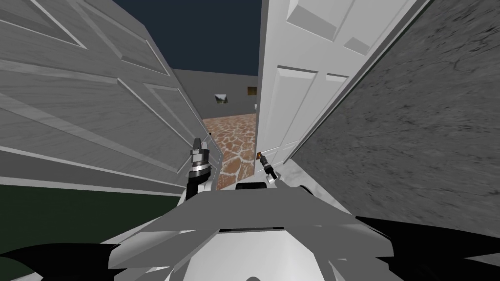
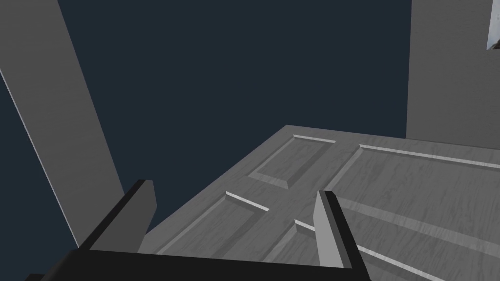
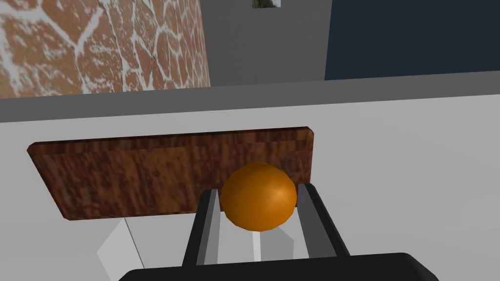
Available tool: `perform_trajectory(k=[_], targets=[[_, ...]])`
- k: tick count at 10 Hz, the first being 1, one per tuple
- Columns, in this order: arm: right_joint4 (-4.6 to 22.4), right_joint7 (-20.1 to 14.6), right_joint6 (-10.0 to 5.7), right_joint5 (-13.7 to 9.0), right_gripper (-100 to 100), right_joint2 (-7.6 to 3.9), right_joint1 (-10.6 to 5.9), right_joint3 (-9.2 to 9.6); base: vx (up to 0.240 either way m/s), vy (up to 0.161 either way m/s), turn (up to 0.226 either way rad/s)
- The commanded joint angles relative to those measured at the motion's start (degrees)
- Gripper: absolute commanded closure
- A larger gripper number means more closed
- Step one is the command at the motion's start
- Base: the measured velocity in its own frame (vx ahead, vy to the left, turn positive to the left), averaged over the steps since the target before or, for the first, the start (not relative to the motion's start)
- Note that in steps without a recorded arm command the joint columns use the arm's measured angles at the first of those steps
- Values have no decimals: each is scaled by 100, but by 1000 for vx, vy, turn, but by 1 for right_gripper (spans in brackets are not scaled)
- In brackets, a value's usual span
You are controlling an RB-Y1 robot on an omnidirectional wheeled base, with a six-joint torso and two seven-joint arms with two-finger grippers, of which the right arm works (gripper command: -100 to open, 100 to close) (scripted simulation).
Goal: Push the door open
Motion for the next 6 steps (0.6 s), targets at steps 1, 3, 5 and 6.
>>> perform_trajectory(k=[1, 3, 5, 6], targets=[[1, 30, 6, -33, 100, -21, 1, -56, 98, 32, -13], [3, 60, 12, -66, 100, -39, 2, -111, 130, 69, -25], [4, 98, 20, -109, 100, -59, 4, -182, 164, 82, -17], [6, 128, 26, -142, 100, -73, 5, -238, 190, 87, -30]])
